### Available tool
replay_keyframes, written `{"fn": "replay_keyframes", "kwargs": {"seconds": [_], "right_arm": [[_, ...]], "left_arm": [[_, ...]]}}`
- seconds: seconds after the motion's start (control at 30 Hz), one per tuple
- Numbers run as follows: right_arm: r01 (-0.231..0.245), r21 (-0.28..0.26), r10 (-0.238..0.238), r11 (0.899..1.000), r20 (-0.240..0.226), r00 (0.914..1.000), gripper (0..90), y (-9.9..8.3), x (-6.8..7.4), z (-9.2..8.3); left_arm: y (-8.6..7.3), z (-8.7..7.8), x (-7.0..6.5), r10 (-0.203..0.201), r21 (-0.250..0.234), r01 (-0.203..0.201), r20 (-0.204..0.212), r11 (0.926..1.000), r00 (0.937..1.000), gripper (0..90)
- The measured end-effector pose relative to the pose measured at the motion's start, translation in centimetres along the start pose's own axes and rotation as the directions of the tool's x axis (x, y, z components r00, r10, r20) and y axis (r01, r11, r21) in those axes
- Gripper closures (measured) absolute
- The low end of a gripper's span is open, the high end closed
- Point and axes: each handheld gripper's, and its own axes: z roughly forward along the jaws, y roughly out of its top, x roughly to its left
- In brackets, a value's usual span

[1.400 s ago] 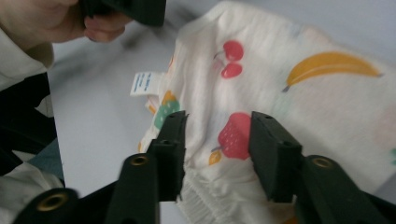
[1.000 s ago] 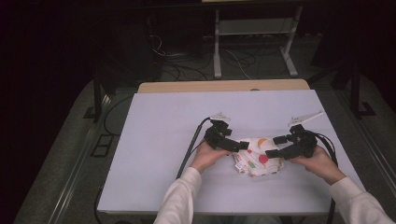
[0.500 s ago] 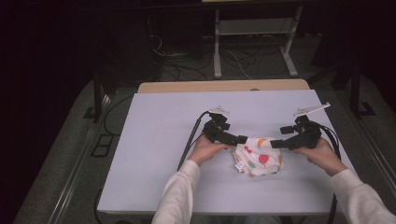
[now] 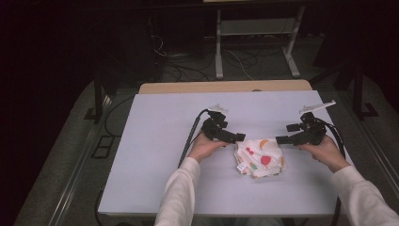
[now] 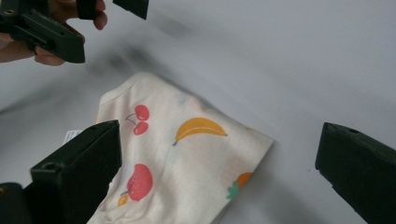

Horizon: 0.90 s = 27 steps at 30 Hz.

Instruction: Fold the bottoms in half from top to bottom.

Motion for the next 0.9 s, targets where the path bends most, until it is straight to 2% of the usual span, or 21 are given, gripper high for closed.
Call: {"fn": "replay_keyframes", "kwargs": {"seconds": [0.23,0.3,0.47,0.57,0.7,0.9], "right_arm": [[-0.02,-0.015,0.021,1.0,0.01,0.9997,0.2,-0.2,-1.0,0.2],[-0.026,-0.016,0.026,1.0,0.011,0.9996,0.2,-0.3,-1.2,0.3],[-0.029,-0.011,0.029,1.0,0.015,0.9995,0.7,-0.4,-1.6,0.8],[-0.026,-0.008,0.026,1.0,0.018,0.9995,1.6,-0.5,-1.8,1.1],[-0.021,0.0,0.021,1.0,0.015,0.9997,4.2,-0.6,-1.9,1.3],[-0.015,0.015,0.014,1.0,0.013,0.9998,9.0,-0.7,-2.1,1.8]], "left_arm": [[-0.3,0.4,0.7,-0.014,0.005,0.014,-0.004,0.9999,0.9999,0.0],[-0.4,0.7,0.8,-0.026,0.009,0.026,0.01,0.9996,0.9996,0.0],[-0.7,1.5,0.7,-0.014,0.026,0.014,0.023,0.9996,0.9996,0.0],[-0.8,1.9,0.6,-0.029,0.046,0.027,0.043,0.9986,0.9986,0.0],[-1.1,2.5,0.7,-0.041,0.075,0.036,0.065,0.9965,0.9971,4.3],[-1.3,2.8,0.8,-0.052,0.095,0.044,0.09,0.9945,0.9945,11.6]]}}
